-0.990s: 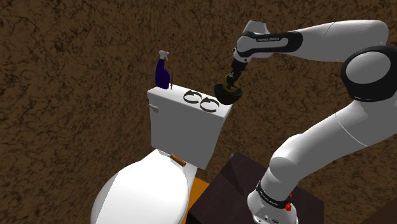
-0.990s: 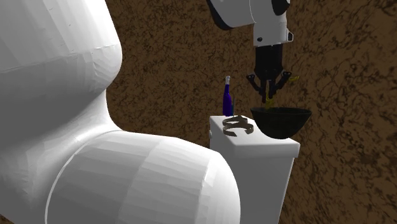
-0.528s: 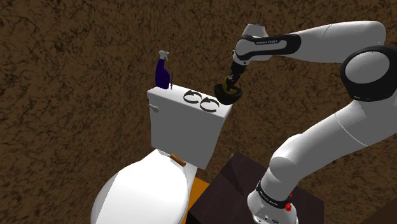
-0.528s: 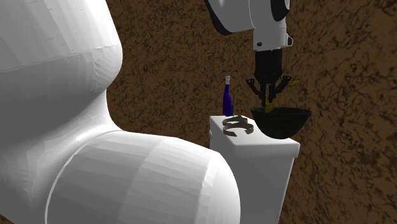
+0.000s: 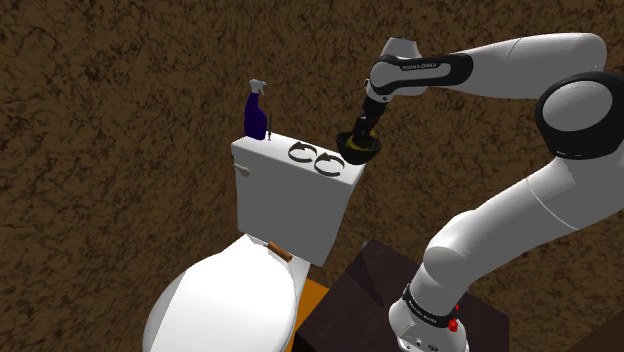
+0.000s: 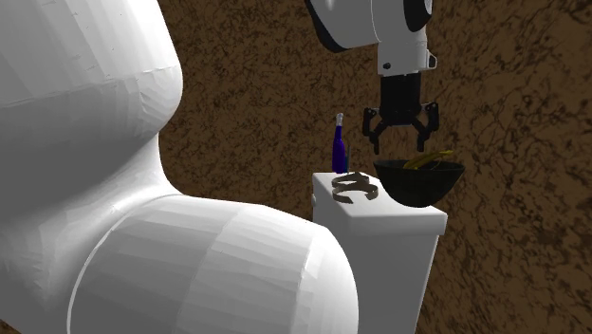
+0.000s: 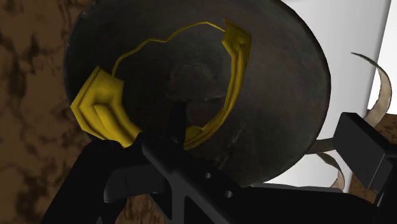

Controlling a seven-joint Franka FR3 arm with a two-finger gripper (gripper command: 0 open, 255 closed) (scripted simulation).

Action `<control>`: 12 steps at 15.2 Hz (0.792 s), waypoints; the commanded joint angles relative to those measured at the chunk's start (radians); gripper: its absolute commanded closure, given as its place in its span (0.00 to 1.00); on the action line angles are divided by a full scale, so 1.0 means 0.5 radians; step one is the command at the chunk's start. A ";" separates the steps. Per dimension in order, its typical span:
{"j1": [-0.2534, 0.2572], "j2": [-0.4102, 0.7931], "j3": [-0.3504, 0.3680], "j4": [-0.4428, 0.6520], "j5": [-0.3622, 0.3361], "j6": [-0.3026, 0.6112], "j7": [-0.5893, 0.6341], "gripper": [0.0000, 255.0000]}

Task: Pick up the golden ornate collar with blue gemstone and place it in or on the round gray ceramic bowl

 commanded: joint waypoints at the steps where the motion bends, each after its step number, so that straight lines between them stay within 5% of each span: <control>1: 0.000 -0.020 0.009 0.048 -0.001 -0.069 0.002 0.00; 4: 0.001 -0.062 0.031 0.197 0.000 -0.258 0.006 0.00; 12: 0.001 -0.062 0.031 0.197 0.000 -0.258 0.006 0.00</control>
